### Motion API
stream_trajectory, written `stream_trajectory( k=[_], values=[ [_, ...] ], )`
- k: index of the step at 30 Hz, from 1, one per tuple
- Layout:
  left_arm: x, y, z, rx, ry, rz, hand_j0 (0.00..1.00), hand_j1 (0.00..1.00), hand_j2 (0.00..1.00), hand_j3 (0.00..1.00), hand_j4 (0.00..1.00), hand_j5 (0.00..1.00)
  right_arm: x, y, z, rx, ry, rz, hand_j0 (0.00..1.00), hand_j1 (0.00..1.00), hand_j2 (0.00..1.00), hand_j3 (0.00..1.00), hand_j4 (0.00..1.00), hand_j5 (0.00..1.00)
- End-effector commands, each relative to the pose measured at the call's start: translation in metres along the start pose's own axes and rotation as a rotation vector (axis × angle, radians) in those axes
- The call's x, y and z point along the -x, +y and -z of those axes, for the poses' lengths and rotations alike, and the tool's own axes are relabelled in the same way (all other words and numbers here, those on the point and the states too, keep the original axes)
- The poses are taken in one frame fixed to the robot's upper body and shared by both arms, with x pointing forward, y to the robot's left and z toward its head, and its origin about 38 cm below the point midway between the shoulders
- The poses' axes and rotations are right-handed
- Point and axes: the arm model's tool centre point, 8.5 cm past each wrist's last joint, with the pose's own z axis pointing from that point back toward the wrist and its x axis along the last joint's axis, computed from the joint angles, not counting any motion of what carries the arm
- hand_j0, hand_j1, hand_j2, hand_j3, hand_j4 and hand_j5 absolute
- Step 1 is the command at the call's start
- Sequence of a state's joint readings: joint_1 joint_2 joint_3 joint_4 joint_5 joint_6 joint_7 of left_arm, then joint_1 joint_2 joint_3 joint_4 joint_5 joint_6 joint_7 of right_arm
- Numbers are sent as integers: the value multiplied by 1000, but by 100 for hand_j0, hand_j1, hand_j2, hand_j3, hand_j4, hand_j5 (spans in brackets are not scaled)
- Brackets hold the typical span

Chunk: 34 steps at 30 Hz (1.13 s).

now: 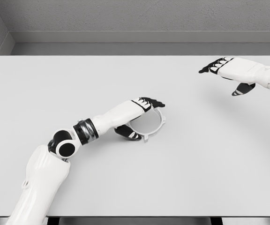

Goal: Assemble PVC drainage pipe clamps

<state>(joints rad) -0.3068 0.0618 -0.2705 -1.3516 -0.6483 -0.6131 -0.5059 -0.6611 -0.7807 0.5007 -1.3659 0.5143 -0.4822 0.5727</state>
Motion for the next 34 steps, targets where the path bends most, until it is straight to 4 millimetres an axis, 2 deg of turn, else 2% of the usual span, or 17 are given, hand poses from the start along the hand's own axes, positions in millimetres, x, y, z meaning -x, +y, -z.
stream_trajectory(
  k=[1, 11, 15, 17, 18, 19, 21, 23, 24, 25, 27, 30, 34],
  values=[
    [-1, -1, 2, -8, -3, -16, 100, 100, 100, 100, 100, 100, 0, 0, -1, 2, 1, 3, 100, 100, 100, 100, 100, 100],
    [-2, 0, -2, -17, -3, -14, 100, 100, 100, 100, 100, 100, 1, -1, -1, 4, 2, 3, 100, 100, 100, 100, 100, 100],
    [-12, 7, -11, -45, -21, 12, 100, 100, 100, 100, 100, 100, 1, -1, -1, 4, 2, 3, 100, 100, 100, 100, 100, 100],
    [0, 16, -50, -57, 30, 46, 100, 100, 100, 100, 100, 100, 1, -1, -1, 4, 2, 3, 100, 100, 100, 100, 100, 100],
    [-2, 19, -58, -67, 21, 41, 100, 100, 100, 100, 100, 100, 1, -1, -1, 4, 2, 3, 100, 100, 100, 100, 100, 100],
    [5, 28, -78, -72, 40, 53, 100, 100, 100, 100, 100, 100, 1, -1, -1, 4, 2, 3, 100, 100, 100, 100, 100, 100],
    [11, 57, -129, -136, 97, 93, 100, 100, 100, 100, 100, 100, 0, -1, -1, 5, 0, 4, 100, 100, 100, 100, 100, 100],
    [15, 98, -168, -281, 123, 99, 100, 100, 100, 100, 100, 100, 0, -1, -1, 6, 1, 3, 100, 100, 100, 100, 100, 100],
    [18, 106, -180, -286, 127, 99, 100, 100, 100, 100, 100, 100, 0, -1, -1, 6, 1, 3, 100, 100, 100, 100, 100, 100],
    [21, 110, -191, -261, 150, 118, 100, 100, 100, 100, 100, 100, 0, -1, -1, 4, 1, 3, 100, 100, 100, 100, 100, 100],
    [24, 113, -196, -256, 171, 130, 100, 100, 100, 100, 100, 100, 0, -2, -1, 4, 1, 1, 100, 100, 100, 100, 100, 100],
    [38, 118, -217, -222, 236, 143, 100, 100, 100, 100, 100, 100, 0, -2, -1, 5, -1, 1, 100, 100, 100, 100, 100, 100],
    [46, 107, -226, -149, 297, 177, 100, 100, 100, 100, 100, 100, -1, -1, 0, 4, -4, 1, 100, 100, 100, 100, 100, 100]
  ],
)
